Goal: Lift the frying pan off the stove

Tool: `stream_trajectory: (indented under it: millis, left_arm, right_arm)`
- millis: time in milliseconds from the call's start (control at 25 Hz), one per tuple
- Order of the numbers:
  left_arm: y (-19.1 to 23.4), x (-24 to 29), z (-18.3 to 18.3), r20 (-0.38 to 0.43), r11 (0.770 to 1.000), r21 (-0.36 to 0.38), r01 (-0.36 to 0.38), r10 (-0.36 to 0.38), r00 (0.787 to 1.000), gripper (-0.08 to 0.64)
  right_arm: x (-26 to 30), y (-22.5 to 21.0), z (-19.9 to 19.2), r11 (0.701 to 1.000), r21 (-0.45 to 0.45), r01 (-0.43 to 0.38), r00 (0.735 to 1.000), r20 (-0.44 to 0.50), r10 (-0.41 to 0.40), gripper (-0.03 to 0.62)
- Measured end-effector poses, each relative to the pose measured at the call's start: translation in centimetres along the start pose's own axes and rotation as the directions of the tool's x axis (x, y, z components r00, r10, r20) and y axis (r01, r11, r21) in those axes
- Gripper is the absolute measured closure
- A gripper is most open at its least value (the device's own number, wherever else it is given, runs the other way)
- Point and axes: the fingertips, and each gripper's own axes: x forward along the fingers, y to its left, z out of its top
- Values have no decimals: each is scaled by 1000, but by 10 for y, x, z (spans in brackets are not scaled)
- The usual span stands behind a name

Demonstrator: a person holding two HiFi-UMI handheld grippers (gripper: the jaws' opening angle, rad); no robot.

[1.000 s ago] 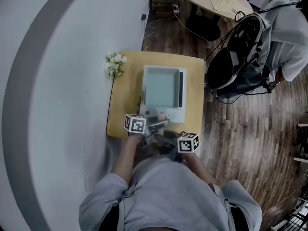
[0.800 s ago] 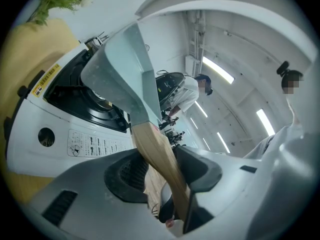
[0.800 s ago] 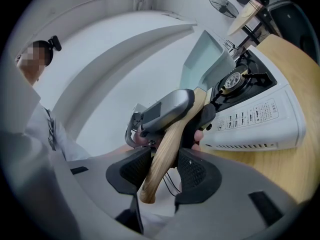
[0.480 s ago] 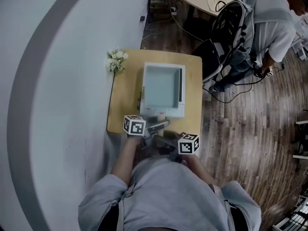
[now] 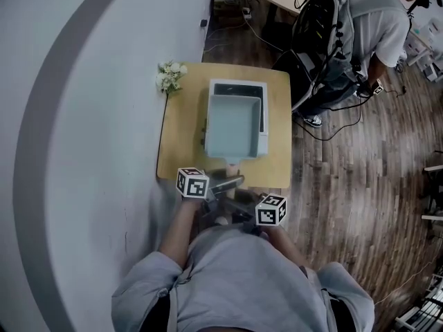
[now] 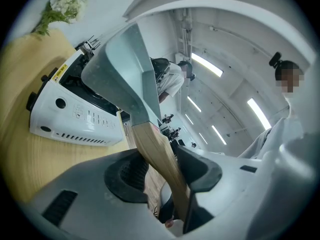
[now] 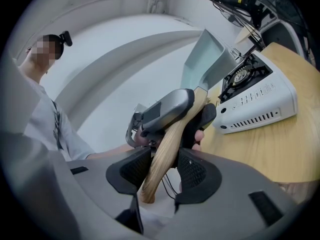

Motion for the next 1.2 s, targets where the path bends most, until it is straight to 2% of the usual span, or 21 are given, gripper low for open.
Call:
stream_trajectory:
  millis: [760, 1200]
  left_arm:
    - [-61, -43, -76, -33, 995, 100, 23, -20, 999, 385]
    - [-89, -46, -110, 4, 991, 131, 20, -20, 1000, 383]
  right_arm:
    - [-6, 70, -76, 996, -86, 21, 1000, -1, -21, 437]
    - [-26, 95, -108, 988, -153, 3, 999, -46, -10, 434]
